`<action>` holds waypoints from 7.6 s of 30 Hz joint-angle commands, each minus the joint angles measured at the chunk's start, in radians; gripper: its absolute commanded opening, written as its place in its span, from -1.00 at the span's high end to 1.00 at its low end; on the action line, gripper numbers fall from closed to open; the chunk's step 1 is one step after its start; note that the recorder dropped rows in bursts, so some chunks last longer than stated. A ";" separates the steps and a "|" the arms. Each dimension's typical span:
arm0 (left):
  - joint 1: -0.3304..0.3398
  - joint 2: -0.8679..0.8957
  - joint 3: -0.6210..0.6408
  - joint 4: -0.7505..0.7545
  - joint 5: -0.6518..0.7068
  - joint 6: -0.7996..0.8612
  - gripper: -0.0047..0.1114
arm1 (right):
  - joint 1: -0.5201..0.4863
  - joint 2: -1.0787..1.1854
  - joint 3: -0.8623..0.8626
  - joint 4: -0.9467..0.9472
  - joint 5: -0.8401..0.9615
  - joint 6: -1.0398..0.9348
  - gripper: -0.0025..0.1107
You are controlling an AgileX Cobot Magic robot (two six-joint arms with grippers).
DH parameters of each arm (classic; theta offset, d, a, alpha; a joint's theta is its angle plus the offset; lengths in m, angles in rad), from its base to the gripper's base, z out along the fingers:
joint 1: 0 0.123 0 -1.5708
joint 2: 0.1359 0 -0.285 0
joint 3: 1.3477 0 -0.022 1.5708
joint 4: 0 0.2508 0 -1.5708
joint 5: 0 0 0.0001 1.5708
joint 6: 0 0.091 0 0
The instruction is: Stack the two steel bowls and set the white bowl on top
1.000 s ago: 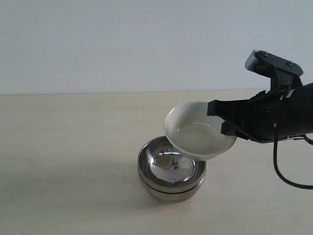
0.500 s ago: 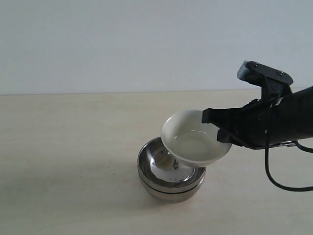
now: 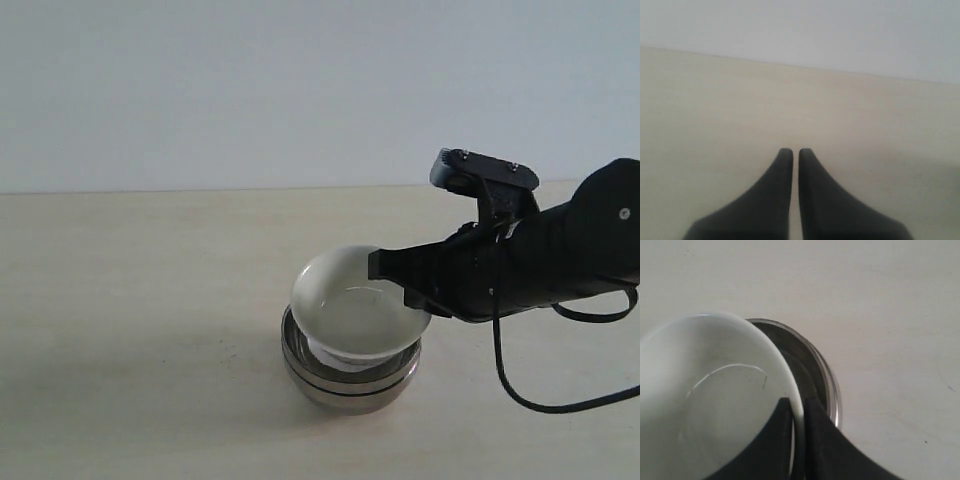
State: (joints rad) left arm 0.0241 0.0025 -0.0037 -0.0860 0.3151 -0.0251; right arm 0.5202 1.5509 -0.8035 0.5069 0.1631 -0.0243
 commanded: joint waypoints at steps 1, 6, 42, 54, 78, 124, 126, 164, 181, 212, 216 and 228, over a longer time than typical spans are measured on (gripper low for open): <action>0.004 -0.002 0.004 0.002 -0.008 -0.012 0.85 | 0.001 0.031 -0.007 0.006 -0.025 -0.008 0.96; 0.004 -0.002 0.004 0.002 -0.008 -0.012 0.85 | 0.001 0.065 -0.007 0.006 -0.038 -0.008 0.96; 0.004 -0.002 0.004 0.002 -0.008 -0.012 0.85 | 0.041 0.068 -0.007 0.004 -0.064 -0.046 0.28; 0.004 -0.002 0.004 0.002 -0.008 -0.012 0.85 | 0.041 0.066 -0.007 0.004 -0.076 -0.083 0.96; 0.004 -0.002 0.004 0.002 -0.008 -0.012 0.85 | 0.041 0.066 -0.007 0.000 -0.066 -0.154 0.96; 0.004 -0.002 0.004 0.002 -0.008 -0.012 0.85 | 0.009 0.064 -0.007 -0.027 -0.026 -0.128 0.96; 0.004 -0.002 0.004 0.002 -0.008 -0.012 0.85 | 0.009 0.056 -0.007 -0.027 -0.031 -0.122 0.96; 0.004 -0.002 0.004 0.002 -0.008 -0.012 0.85 | 0.007 -1.246 0.562 0.037 -0.071 0.050 0.96; 0.004 -0.002 0.004 0.002 -0.008 -0.012 0.85 | 0.007 -1.308 0.562 0.037 0.111 0.076 0.96; 0.004 -0.002 0.004 0.002 -0.008 -0.012 0.85 | -0.245 -1.551 0.804 -0.297 0.022 -0.036 0.96; 0.004 -0.002 0.004 0.002 -0.008 -0.012 0.85 | -0.272 -1.551 0.804 -0.297 0.029 -0.027 0.96; 0.004 -0.002 0.004 0.002 -0.008 -0.012 0.85 | -0.268 -1.551 0.804 -0.297 0.185 -0.026 0.96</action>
State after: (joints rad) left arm 0.0241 0.0025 -0.0037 -0.0860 0.3151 -0.0251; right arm 0.2570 0.0055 -0.0048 0.2181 0.3357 -0.0480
